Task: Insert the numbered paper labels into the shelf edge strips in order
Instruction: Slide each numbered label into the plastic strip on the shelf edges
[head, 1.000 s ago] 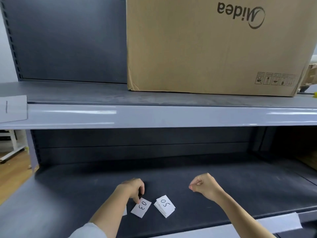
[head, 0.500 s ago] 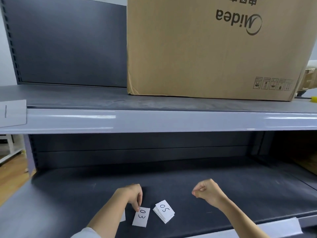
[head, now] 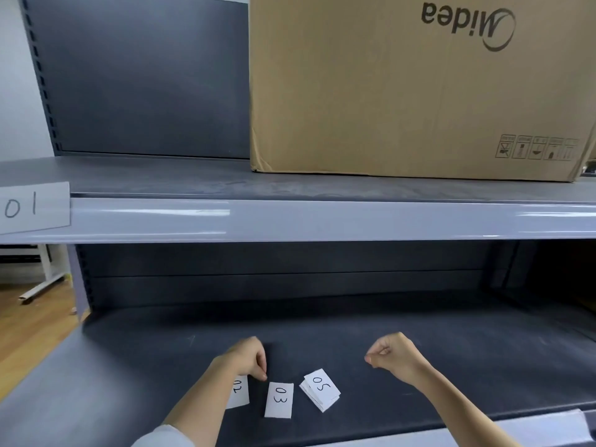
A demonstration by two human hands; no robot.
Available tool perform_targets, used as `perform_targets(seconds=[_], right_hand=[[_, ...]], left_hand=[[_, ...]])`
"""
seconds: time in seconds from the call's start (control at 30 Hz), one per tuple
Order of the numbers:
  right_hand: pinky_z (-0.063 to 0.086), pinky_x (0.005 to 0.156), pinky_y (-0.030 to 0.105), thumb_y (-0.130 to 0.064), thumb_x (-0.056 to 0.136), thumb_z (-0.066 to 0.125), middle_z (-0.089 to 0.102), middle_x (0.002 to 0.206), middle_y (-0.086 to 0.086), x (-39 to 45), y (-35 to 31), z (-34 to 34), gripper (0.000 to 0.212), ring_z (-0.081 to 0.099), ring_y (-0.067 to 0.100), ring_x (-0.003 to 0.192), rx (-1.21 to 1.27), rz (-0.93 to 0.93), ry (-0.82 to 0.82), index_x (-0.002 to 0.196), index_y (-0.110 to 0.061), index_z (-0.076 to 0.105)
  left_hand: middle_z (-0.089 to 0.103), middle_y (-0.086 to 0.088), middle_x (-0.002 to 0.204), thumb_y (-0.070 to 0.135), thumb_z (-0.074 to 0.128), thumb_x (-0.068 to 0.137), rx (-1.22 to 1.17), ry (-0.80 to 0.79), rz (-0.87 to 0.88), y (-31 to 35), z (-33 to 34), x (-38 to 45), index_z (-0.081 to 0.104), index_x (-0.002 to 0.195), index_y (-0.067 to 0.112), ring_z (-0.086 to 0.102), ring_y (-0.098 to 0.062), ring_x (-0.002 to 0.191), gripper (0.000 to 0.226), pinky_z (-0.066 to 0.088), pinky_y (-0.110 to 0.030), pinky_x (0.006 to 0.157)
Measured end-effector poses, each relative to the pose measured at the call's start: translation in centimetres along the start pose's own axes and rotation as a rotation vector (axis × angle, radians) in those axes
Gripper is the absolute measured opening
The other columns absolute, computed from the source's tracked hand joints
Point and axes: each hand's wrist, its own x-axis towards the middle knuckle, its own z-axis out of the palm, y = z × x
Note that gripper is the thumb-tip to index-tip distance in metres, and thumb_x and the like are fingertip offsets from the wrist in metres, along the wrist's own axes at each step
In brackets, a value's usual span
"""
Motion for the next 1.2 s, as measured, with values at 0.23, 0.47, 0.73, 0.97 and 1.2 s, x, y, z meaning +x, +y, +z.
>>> perform_targets(seconds=[0.23,0.47,0.73,0.97,1.2], right_hand=[[0.046,0.066,0.019,-0.011,0.08,0.066,0.064,0.061,-0.01,0.5,-0.8,0.3,0.033,0.058,0.006,0.066,0.001,-0.017,-0.019,0.051,-0.025,0.061],[0.044,0.062,0.017,-0.011,0.08,0.066,0.064,0.062,-0.006,0.6,-1.2,1.0,0.032,0.058,0.009,0.065,0.003,-0.03,-0.023,0.051,-0.026,0.061],[0.045,0.061,0.015,-0.01,0.08,0.066,0.063,0.058,-0.01,-0.4,-1.5,1.1,0.033,0.058,0.005,0.062,0.007,-0.016,-0.001,0.051,-0.026,0.061],[0.044,0.061,0.016,-0.01,0.08,0.065,0.063,0.062,-0.008,-1.8,-2.1,1.4,0.032,0.057,0.005,0.063,-0.004,-0.005,0.0,0.052,-0.025,0.061],[0.045,0.062,0.017,-0.01,0.081,0.065,0.064,0.064,-0.006,-3.4,-2.9,1.3,0.031,0.058,0.005,0.064,-0.022,0.019,0.001,0.053,-0.024,0.061]], left_hand=[[0.066,-0.006,0.116,0.021,0.071,0.076,0.068,-0.004,-0.201,-3.6,-2.2,-1.6,0.066,0.103,0.012,0.061,-0.019,0.105,0.03,0.042,-0.023,0.077],[0.067,-0.008,0.099,0.023,0.074,0.073,0.108,-0.074,-0.246,-4.0,-1.9,-1.9,0.066,0.103,0.008,0.056,-0.014,0.08,0.035,0.049,-0.027,0.079],[0.051,0.006,0.06,0.025,0.072,0.075,0.047,-0.115,-0.206,-4.1,-1.6,-2.9,0.068,0.1,0.007,0.052,-0.011,0.066,0.032,0.041,-0.016,0.054],[0.052,0.011,0.028,0.022,0.075,0.071,-0.111,-0.11,-0.187,-4.8,-1.8,-3.9,0.06,0.05,0.022,0.045,0.0,0.037,0.026,0.033,-0.012,0.04],[0.052,0.01,0.03,0.014,0.073,0.074,-0.355,-0.079,-0.142,-5.7,-1.7,-5.2,0.066,0.063,0.023,0.039,-0.001,0.028,0.015,0.028,-0.012,0.036]])
